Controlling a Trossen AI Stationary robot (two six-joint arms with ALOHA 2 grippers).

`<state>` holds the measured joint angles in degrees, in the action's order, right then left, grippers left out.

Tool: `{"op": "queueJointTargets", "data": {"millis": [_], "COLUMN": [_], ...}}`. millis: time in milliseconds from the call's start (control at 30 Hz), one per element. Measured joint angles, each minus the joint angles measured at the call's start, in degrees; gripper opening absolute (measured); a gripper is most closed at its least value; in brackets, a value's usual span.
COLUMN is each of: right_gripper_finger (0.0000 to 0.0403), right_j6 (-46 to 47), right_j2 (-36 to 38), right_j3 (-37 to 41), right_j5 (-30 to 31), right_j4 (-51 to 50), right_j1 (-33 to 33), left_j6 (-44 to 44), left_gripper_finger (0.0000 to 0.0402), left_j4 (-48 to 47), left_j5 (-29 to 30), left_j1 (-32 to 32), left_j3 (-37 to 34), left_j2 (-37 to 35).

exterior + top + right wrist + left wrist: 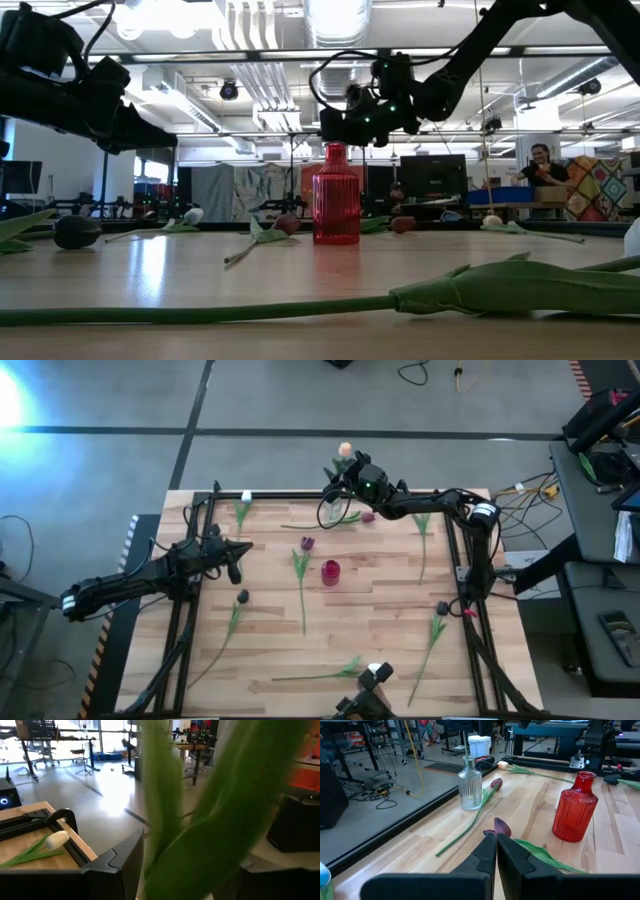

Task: Sort flowers into vase by color
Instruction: Put the left pink flower into the transparent vase

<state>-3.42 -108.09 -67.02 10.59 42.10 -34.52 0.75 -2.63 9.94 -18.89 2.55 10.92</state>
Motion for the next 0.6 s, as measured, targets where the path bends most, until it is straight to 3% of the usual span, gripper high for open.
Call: {"op": "queueJointTargets", "data": {"millis": [600], "right_gripper_finger": [0.0174], "right_j6": [2.3], "right_j2": [0.9], "right_j3": [-0.1], "right_j5": [0.0], "right_j4": [-3.8], "right_j1": [1.7], "left_j6": [0.0], "left_gripper_finger": [0.0000], "left_j4": [0.0], "left_j5": [0.0], "left_j1": [0.0], "left_j3": [0.0], "left_j2": [0.0]}}
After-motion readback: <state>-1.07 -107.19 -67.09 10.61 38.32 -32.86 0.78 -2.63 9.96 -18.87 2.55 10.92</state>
